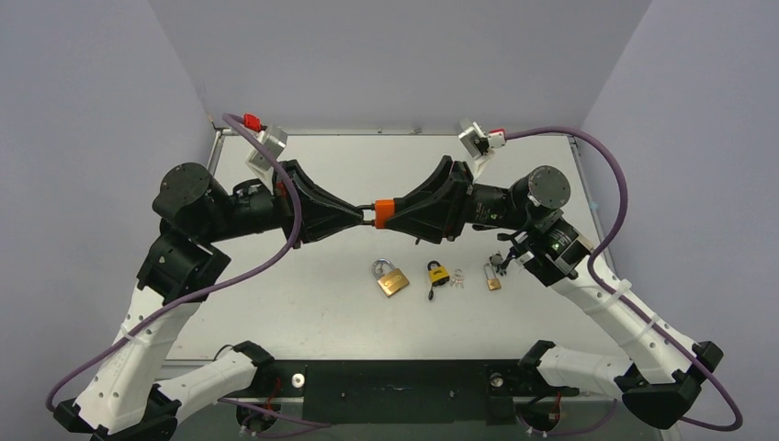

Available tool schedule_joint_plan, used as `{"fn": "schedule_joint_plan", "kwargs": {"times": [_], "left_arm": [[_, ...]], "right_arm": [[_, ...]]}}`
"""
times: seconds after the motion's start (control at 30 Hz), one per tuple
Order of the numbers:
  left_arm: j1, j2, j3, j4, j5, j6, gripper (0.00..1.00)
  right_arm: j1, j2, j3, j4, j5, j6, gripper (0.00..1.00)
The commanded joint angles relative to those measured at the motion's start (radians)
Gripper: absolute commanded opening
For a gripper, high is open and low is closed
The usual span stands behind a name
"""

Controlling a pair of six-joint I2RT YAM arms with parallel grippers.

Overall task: Lock with the key
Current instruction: Lock the lock.

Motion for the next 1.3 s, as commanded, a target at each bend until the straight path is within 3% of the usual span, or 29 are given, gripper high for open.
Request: {"fn": "schedule_joint_plan", "kwargs": {"times": [0.0,0.97,1.17,1.23,1.27], "left_arm": [[-0.049,0.02,-0.024,0.083,-0.017,-0.018,0.0],[-0.181,0.094,0.004,0.104,-0.128,-0.006,0.0],[-0.174,0.072,0.022,0.008,-0.304,0.049,0.0],[-0.166,0.061,0.034,-0.036,-0.419,0.069,0.0],[-0.16,0.054,0.043,-0.061,-0.441,0.078,0.0]], "right_arm": [[0.041,0.034,0.057,0.008,0.027,-0.046,0.0],[0.112,0.078,0.066,-0.079,0.07,-0.122,0.0],[0.104,0.063,0.062,-0.107,0.092,-0.147,0.0],[0.087,0.052,0.051,-0.109,0.091,-0.153,0.09],[0.079,0.041,0.044,-0.108,0.09,-0.154,0.23]]}}
